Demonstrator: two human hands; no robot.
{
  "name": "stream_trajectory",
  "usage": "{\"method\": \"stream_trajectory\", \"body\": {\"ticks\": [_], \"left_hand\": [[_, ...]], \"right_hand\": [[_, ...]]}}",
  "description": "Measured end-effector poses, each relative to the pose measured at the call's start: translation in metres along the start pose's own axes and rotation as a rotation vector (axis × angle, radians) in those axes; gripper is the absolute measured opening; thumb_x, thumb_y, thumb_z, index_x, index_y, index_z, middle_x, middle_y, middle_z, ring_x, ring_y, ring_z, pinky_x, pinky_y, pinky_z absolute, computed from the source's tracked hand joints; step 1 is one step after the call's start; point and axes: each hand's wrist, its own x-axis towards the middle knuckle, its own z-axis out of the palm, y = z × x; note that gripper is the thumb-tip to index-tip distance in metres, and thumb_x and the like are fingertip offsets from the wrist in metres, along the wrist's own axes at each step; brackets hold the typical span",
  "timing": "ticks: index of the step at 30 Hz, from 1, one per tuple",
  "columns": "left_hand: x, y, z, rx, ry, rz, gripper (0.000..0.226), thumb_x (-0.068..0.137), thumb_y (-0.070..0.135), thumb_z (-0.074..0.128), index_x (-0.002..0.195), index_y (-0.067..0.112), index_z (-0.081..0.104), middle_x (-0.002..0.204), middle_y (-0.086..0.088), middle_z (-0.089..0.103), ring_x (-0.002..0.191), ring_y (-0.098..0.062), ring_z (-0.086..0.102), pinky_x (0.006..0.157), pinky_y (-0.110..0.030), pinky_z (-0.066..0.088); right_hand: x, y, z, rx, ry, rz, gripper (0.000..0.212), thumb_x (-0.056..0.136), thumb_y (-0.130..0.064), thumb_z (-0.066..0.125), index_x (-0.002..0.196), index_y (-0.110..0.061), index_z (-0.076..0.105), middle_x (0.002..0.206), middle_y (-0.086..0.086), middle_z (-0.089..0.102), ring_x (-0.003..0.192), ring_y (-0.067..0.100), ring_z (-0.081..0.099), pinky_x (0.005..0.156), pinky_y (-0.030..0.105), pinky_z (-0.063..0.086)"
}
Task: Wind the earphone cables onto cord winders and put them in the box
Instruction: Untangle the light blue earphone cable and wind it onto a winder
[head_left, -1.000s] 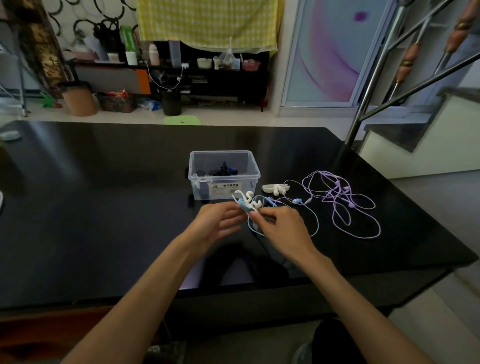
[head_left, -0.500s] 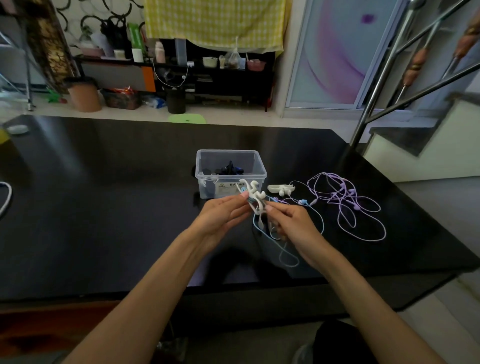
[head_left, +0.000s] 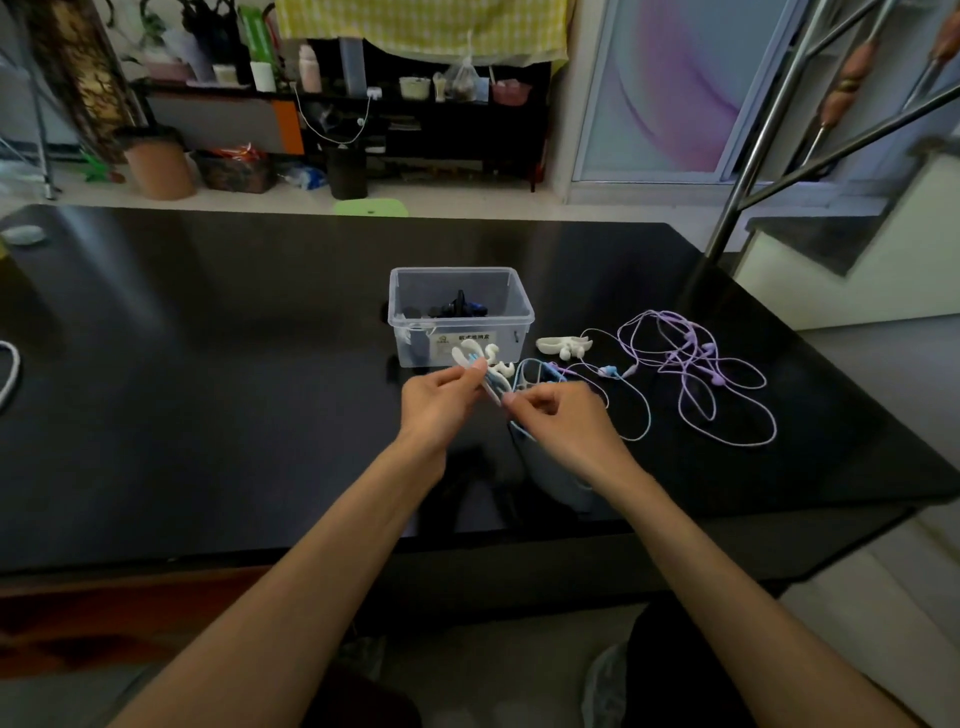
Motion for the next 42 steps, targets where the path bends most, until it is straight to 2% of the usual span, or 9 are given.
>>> {"method": "stream_trajectory", "body": {"ticks": [3, 7, 15, 20, 26, 29, 32, 38, 42], "left_hand": [[0.005, -0.001, -0.012, 0.248, 0.015, 0.143, 0.03, 0.069, 0.046, 0.074, 0.086, 0.021, 0.068, 0.088, -0.005, 0.075, 0.089, -0.022, 0.07, 0.09, -0.047, 0.053], [0.001, 0.015, -0.032, 0.474, -0.211, 0.106, 0.026, 0.074, 0.028, 0.078, 0.095, 0.015, 0.07, 0.086, -0.004, 0.073, 0.082, -0.014, 0.071, 0.077, -0.03, 0.057], [-0.023, 0.034, -0.057, 0.757, -0.512, -0.16, 0.021, 0.078, 0.028, 0.074, 0.097, 0.022, 0.074, 0.082, 0.007, 0.074, 0.067, 0.002, 0.066, 0.054, -0.008, 0.047], [-0.029, 0.042, -0.057, 0.831, -0.66, -0.247, 0.02, 0.082, 0.035, 0.068, 0.102, 0.031, 0.071, 0.091, 0.01, 0.074, 0.076, 0.005, 0.065, 0.055, -0.013, 0.037], [-0.028, 0.047, -0.051, 0.458, -0.751, -0.178, 0.029, 0.092, 0.026, 0.055, 0.119, 0.018, 0.065, 0.106, -0.002, 0.072, 0.101, -0.011, 0.067, 0.091, -0.021, 0.051], [-0.028, 0.045, -0.047, 0.335, -0.679, -0.119, 0.029, 0.095, 0.023, 0.051, 0.119, 0.012, 0.063, 0.076, 0.007, 0.073, 0.083, -0.004, 0.069, 0.089, -0.019, 0.052], [-0.023, 0.038, -0.044, 0.261, -0.551, -0.072, 0.026, 0.094, 0.021, 0.054, 0.114, 0.009, 0.066, 0.094, -0.005, 0.075, 0.093, -0.012, 0.069, 0.09, -0.021, 0.052], [-0.021, 0.034, -0.04, 0.246, -0.417, -0.027, 0.028, 0.091, 0.018, 0.059, 0.117, 0.01, 0.065, 0.106, -0.009, 0.072, 0.1, -0.017, 0.068, 0.088, -0.024, 0.054], [-0.023, 0.037, -0.041, 0.354, -0.483, -0.102, 0.024, 0.09, 0.018, 0.061, 0.112, 0.012, 0.067, 0.102, -0.009, 0.073, 0.089, -0.014, 0.071, 0.073, -0.018, 0.056]], "right_hand": [[-0.002, -0.015, -0.011, -0.014, -0.252, 0.003, 0.028, 0.099, -0.026, 0.045, 0.079, -0.017, 0.063, 0.061, -0.001, 0.054, 0.051, 0.006, 0.05, 0.052, 0.02, 0.039], [-0.001, -0.021, -0.04, 0.057, -0.628, -0.03, 0.026, 0.102, -0.012, 0.034, 0.108, -0.005, 0.059, 0.064, 0.004, 0.051, 0.038, 0.004, 0.033, 0.04, 0.013, 0.027], [0.0, -0.016, -0.046, -0.287, -0.369, -0.306, 0.012, 0.075, -0.036, 0.076, 0.082, -0.026, 0.076, 0.053, -0.02, 0.062, 0.055, -0.005, 0.058, 0.066, 0.016, 0.047], [0.004, -0.012, -0.044, -0.371, -0.191, -0.297, 0.047, 0.051, -0.07, 0.068, 0.07, -0.027, 0.073, 0.065, -0.009, 0.069, 0.065, 0.005, 0.062, 0.069, 0.031, 0.05], [0.015, 0.003, -0.041, 0.124, -0.344, -0.146, 0.014, 0.082, -0.035, 0.066, 0.085, -0.024, 0.073, 0.078, 0.001, 0.07, 0.069, 0.004, 0.06, 0.066, 0.013, 0.043], [0.015, 0.008, -0.026, 0.222, -0.334, -0.047, 0.016, 0.093, -0.023, 0.055, 0.093, -0.019, 0.07, 0.063, -0.013, 0.062, 0.051, -0.003, 0.052, 0.054, 0.008, 0.037], [0.017, 0.008, -0.008, 0.228, -0.247, -0.052, 0.022, 0.096, -0.021, 0.052, 0.097, -0.007, 0.068, 0.054, -0.014, 0.052, 0.043, -0.004, 0.041, 0.045, 0.007, 0.03], [0.023, -0.001, 0.01, 0.161, 0.109, -0.13, 0.017, 0.095, -0.022, 0.054, 0.089, -0.013, 0.067, 0.082, -0.002, 0.068, 0.079, 0.011, 0.065, 0.074, 0.027, 0.05], [0.024, 0.003, 0.006, 0.159, 0.182, -0.148, 0.017, 0.094, -0.023, 0.054, 0.09, -0.012, 0.067, 0.081, -0.004, 0.068, 0.081, 0.011, 0.066, 0.066, 0.014, 0.049]]}}
